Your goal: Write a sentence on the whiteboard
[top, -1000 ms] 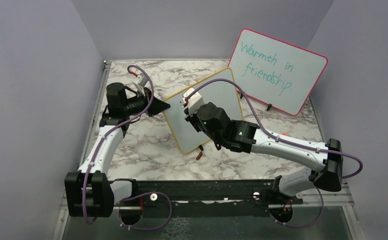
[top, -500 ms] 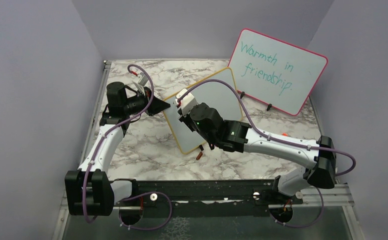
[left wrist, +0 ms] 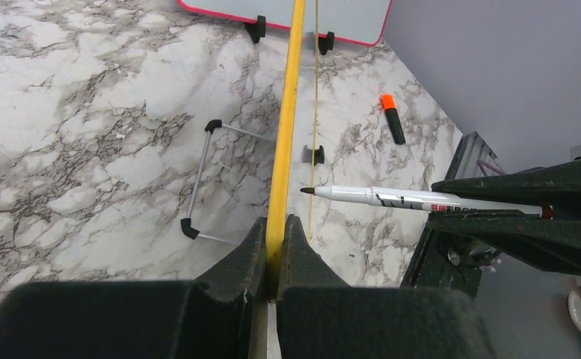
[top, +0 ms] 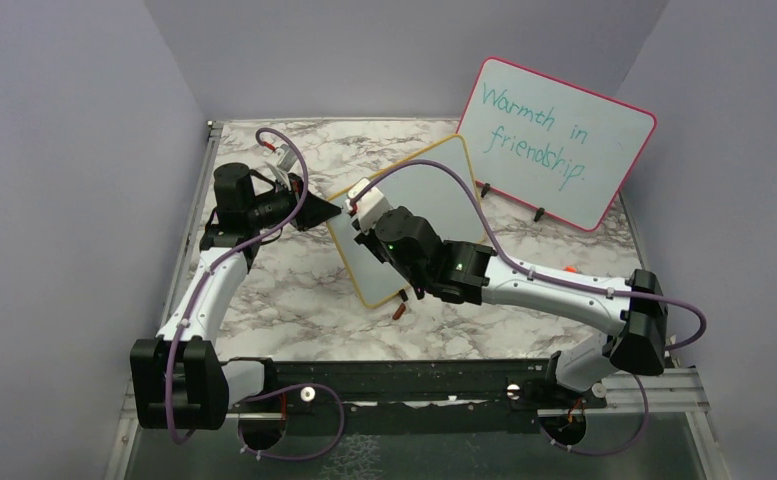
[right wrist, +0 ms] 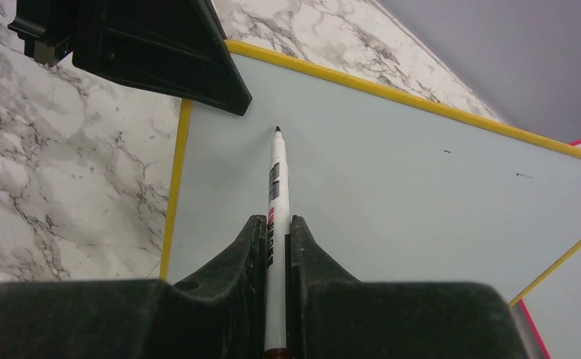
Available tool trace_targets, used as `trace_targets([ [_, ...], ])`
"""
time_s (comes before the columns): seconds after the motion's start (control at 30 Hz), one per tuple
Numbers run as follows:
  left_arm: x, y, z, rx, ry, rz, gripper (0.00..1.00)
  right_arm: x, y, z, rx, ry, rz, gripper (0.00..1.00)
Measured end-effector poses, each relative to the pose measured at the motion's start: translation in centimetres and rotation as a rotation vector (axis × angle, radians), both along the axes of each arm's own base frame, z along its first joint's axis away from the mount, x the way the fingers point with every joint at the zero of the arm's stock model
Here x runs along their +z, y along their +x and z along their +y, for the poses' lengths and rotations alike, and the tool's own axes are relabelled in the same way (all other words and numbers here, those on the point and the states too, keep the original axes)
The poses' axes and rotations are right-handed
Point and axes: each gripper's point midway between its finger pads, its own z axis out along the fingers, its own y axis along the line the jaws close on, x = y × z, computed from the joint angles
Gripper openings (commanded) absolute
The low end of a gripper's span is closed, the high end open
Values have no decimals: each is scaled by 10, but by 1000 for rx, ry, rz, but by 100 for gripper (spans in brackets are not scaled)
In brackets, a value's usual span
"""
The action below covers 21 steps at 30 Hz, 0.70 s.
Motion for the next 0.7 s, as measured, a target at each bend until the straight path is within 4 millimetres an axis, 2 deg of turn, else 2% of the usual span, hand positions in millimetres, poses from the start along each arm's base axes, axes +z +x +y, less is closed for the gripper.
trace_targets([
  [0.7,-1,1,0,1,0,4,0,-2,4,6,-11,-13,-10,1],
])
